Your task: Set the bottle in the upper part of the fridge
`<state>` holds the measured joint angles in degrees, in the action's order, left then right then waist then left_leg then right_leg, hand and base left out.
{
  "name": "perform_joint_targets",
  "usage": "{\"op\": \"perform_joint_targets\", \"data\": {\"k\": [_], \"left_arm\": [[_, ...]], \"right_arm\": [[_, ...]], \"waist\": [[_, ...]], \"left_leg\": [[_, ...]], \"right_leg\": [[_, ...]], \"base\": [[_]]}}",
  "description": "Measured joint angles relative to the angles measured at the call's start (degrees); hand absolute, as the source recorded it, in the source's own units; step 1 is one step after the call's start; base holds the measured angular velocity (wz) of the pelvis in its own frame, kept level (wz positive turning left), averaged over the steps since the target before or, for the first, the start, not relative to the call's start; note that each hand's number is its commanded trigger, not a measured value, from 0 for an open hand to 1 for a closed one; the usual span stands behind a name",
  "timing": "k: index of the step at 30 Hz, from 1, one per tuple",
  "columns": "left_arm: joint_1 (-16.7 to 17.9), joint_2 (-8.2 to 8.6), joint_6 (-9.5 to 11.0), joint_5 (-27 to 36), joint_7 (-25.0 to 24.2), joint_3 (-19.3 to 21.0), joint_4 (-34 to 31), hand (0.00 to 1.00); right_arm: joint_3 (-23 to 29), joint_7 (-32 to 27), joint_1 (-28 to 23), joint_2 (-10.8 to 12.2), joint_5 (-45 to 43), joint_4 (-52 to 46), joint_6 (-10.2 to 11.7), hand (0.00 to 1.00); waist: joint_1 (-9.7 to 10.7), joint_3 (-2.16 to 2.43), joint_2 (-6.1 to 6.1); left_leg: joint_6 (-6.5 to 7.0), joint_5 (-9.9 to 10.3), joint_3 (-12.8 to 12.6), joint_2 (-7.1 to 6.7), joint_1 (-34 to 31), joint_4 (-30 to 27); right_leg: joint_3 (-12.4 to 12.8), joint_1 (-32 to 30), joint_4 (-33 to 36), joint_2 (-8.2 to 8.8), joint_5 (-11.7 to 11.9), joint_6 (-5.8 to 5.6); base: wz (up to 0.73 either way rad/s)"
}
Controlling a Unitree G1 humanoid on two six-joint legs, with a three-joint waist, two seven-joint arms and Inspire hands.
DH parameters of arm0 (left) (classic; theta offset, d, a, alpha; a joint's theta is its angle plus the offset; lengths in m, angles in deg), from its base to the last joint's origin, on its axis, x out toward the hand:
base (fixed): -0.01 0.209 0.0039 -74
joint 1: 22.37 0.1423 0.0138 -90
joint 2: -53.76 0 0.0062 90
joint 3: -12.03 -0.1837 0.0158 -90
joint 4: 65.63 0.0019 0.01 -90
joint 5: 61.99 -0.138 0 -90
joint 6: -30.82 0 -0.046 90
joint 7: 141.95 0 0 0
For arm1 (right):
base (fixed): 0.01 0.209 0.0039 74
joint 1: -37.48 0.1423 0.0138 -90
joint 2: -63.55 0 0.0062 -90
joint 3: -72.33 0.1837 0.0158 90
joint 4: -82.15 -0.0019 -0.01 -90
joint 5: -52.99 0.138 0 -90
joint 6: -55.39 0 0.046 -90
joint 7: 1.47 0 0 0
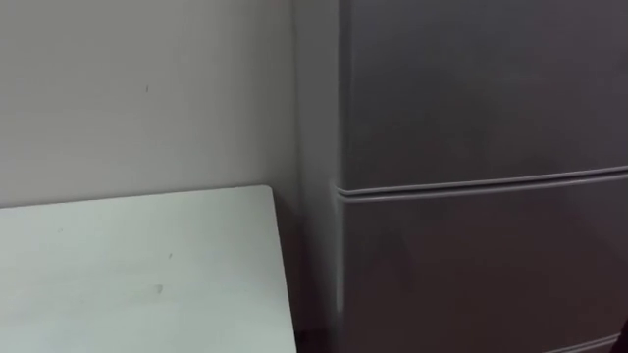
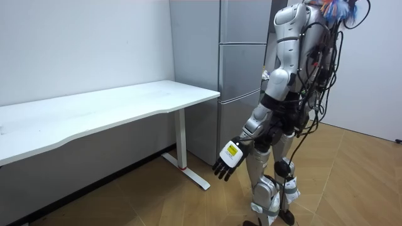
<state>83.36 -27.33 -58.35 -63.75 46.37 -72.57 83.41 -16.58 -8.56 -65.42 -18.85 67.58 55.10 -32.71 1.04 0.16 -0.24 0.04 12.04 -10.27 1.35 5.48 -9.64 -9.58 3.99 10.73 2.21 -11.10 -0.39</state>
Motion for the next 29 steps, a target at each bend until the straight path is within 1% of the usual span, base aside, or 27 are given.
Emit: {"op": "perform_joint_targets", "data": {"k": [3,6,9,20,26,29], "left_arm": [[-0.2,0.02,-0.1,-0.1,-0.3,0.0,0.6,0.00],[-0.7,0.01,-0.6,-0.4,-0.7,0.1,0.6,0.00],[-1.2,0.01,-0.6,-0.3,-1.3,0.0,0.4,0.00],[-1.5,0.02,-0.5,-0.1,-1.3,0.0,0.7,0.00],[-1.8,0.01,-0.5,-0.1,-0.9,0.1,2.5,0.00],[-1.7,0.05,-0.5,-0.1,0.3,0.0,2.9,0.00]], "right_arm": [[-0.5,1.2,0.8,0.0,-1.2,-0.1,-0.7,0.00],[-2.1,2.3,1.1,-0.1,-1.6,-0.4,-0.8,0.00],[-2.2,2.9,1.3,-0.1,-1.6,-0.4,-0.8,0.00],[-2.1,2.9,1.6,-0.1,-2.1,-0.2,-0.7,0.00],[-1.9,2.7,1.9,-0.1,-2.1,1.4,-0.6,0.00],[-2.0,2.3,2.4,-0.1,-1.8,2.3,-0.7,0.00]], "waist": [[-0.1,-0.01,-0.08],[-0.9,-0.01,-0.25],[-1.3,-0.03,-0.30],[-1.1,-0.03,-0.28],[-1.1,-0.10,-0.14],[-1.1,-0.11,-0.15]], "left_leg": [[0.01,0.0,-0.1,-0.01,-0.1,0.0],[0.04,0.0,-0.1,0.00,-0.5,0.0],[0.11,0.1,0.1,-0.04,-0.9,-0.2],[0.13,0.1,0.2,-0.09,-1.2,-0.5],[0.14,0.1,1.0,-0.19,-1.2,-0.6],[0.15,0.1,1.2,-0.20,-1.1,-0.6]], "right_leg": [[-0.1,0.0,0.0,0.02,0.0,-0.02],[-0.1,-0.2,0.0,0.02,0.0,-0.04],[-0.5,-0.2,0.0,0.13,0.0,-0.06],[-1.3,-0.1,-0.1,0.33,-0.1,-0.13],[-1.7,0.4,-0.1,0.34,-0.2,-0.19],[-1.8,0.6,-0.3,0.35,-0.2,-0.19]], "base": [[0.00],[0.01],[0.05],[0.01],[0.06],[0.00]]}}
